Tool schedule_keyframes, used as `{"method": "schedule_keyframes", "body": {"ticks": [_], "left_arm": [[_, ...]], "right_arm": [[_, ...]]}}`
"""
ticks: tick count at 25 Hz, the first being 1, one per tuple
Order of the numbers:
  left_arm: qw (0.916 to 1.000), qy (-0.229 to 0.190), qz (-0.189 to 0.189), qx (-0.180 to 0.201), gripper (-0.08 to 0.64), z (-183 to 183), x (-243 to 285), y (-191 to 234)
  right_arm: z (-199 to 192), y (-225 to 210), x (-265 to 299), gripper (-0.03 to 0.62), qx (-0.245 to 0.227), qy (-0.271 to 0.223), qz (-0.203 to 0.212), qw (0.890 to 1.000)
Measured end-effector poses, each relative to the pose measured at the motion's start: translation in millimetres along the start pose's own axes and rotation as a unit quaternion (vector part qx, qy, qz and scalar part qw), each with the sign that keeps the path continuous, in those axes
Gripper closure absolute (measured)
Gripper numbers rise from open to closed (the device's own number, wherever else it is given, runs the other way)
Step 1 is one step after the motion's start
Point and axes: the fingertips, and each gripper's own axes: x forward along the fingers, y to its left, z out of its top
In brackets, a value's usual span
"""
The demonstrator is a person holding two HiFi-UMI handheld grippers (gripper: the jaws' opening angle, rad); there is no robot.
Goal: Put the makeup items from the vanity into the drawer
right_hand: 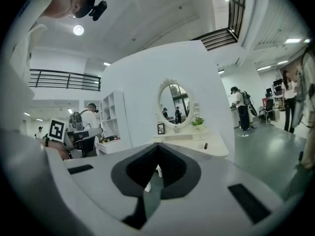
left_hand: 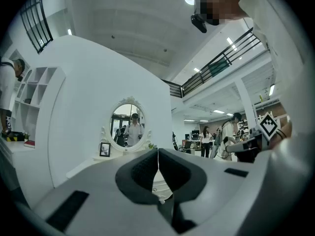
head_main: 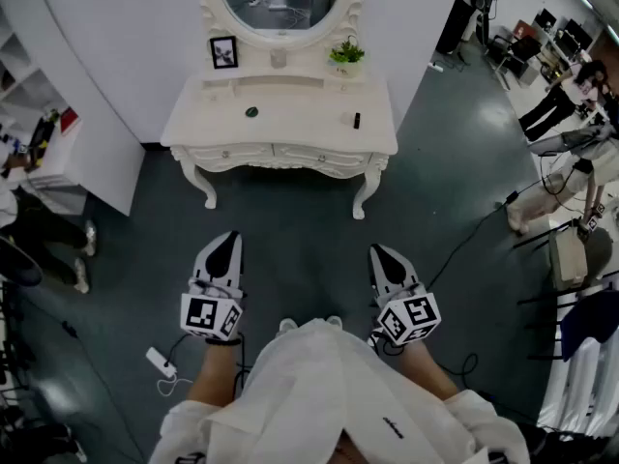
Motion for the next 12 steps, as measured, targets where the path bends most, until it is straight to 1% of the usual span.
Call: {"method": "schedule_keyframes", "body": {"ticks": [7,12], "left_arm": [[0.9999,0.006,0.009,-0.003,0.531,-2.0,-7.3,2.4],[1.0,0.004,0.005,-0.008,0.531,-2.6,-8.7,4.8]], "right_arm": [[0.4,5.1,-2.9,0.575,0.0,-0.002,0.0,1.0],[-0.1,9.9,0.7,0.575,0.005,-0.004,0.003,1.0]]}}
